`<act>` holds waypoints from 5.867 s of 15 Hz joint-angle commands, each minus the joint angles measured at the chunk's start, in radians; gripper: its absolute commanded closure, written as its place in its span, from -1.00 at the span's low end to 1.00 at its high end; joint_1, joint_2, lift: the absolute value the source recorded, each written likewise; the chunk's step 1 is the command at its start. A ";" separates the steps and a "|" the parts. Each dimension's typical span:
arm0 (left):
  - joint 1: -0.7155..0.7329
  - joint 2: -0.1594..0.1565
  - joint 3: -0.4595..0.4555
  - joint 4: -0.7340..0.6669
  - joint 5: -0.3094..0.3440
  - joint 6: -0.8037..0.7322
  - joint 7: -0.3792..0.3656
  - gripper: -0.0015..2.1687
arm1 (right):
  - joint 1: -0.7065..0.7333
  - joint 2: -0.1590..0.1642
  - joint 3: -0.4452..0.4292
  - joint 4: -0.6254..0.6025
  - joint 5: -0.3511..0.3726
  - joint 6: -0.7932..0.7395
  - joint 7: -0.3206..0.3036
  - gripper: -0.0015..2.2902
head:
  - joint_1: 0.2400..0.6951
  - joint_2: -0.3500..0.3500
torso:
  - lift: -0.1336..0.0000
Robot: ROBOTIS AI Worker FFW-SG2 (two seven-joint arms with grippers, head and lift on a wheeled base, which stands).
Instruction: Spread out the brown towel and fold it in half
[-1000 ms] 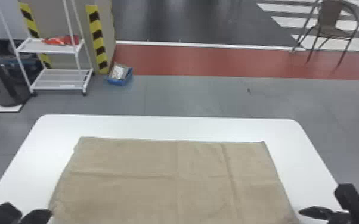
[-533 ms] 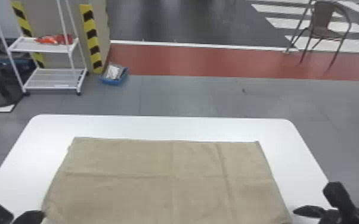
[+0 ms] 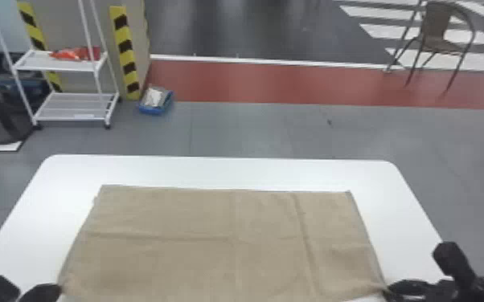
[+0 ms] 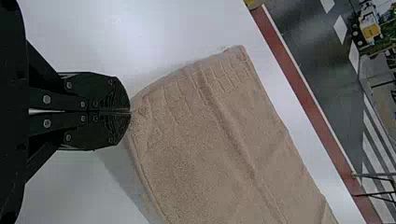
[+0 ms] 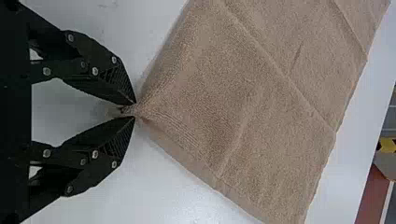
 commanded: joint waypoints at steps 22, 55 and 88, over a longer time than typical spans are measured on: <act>0.175 0.008 0.124 -0.460 -0.064 0.457 -0.063 0.33 | 0.068 0.063 -0.251 -0.392 -0.104 0.165 0.207 0.32 | 1.00 -0.38 | 1.00; -0.578 -0.093 -0.305 0.112 -0.134 0.571 0.016 0.33 | -0.369 -0.005 -0.149 0.145 -0.010 0.107 -0.045 0.20 | 1.00 -0.57 | 1.00; -0.572 -0.124 -0.262 0.198 -0.025 0.295 0.082 -0.87 | -0.385 0.034 -0.126 0.218 -0.157 0.052 -0.304 -0.81 | 1.00 -0.62 | 1.00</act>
